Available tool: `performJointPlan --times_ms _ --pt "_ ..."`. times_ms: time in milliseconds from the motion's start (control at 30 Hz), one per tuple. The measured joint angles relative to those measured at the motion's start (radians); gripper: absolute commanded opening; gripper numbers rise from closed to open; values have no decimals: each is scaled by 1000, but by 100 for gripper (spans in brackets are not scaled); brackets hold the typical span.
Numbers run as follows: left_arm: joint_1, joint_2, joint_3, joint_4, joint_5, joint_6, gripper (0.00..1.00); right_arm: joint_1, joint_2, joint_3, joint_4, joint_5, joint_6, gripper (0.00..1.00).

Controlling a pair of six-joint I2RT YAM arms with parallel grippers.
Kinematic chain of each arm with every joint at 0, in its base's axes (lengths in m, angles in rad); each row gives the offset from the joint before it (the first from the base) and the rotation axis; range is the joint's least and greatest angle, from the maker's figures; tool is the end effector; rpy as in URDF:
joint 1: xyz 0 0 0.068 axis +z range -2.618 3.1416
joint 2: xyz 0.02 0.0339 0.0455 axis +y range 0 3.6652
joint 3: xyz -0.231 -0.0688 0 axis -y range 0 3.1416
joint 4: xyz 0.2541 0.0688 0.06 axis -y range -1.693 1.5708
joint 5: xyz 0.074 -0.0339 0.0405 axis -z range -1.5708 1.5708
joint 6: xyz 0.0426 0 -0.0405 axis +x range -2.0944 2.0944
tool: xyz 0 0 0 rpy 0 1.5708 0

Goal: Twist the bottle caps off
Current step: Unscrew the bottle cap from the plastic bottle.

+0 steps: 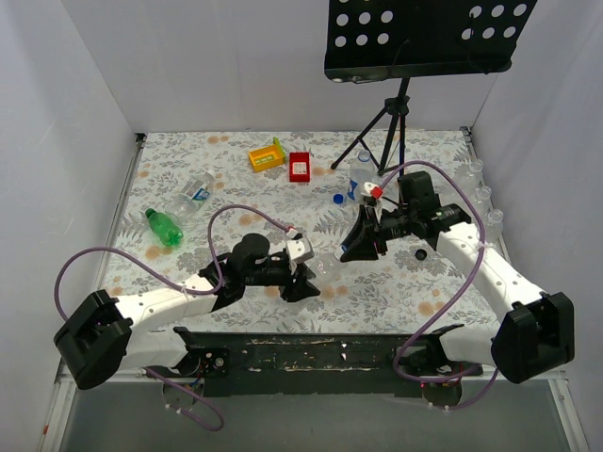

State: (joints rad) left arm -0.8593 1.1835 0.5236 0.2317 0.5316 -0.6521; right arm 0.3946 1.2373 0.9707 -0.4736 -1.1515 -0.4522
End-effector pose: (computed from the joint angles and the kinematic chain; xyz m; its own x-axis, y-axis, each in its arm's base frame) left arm 0.1606 -0.2194 0.1730 -0.7944 0.1203 -0.5953 0.5937 0.3606 -0.7194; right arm 0.2368 0.1408 0.2611 -0.2196 -0.2842 -0.9333 -0.9728 -0.0084 0.2315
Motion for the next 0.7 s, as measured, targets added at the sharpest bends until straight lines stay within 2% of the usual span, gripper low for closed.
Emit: performJointPlan --times_ms 100,267,333,433,467,533,633,700 --pt "0 -13 3 -40 16 21 20 13 35 48 -130 -12 -165 1" --pt "14 -37 21 -138 59 77 17 94 137 237 -501 81 -665 1" --pt "16 -37 35 -188 60 107 16 126 124 242 -526 152 -762 1" --pt "16 -37 49 -238 52 146 16 159 82 217 -505 231 -810 4" --pt "13 -37 52 -245 44 157 16 164 70 211 -496 243 -810 7" --pt "12 -37 61 -255 18 174 15 165 65 210 -478 256 -795 21" --pt "12 -40 65 -261 -23 190 15 165 67 209 -427 270 -704 52" --pt "12 -47 65 -262 -50 201 15 163 67 209 -399 267 -625 63"
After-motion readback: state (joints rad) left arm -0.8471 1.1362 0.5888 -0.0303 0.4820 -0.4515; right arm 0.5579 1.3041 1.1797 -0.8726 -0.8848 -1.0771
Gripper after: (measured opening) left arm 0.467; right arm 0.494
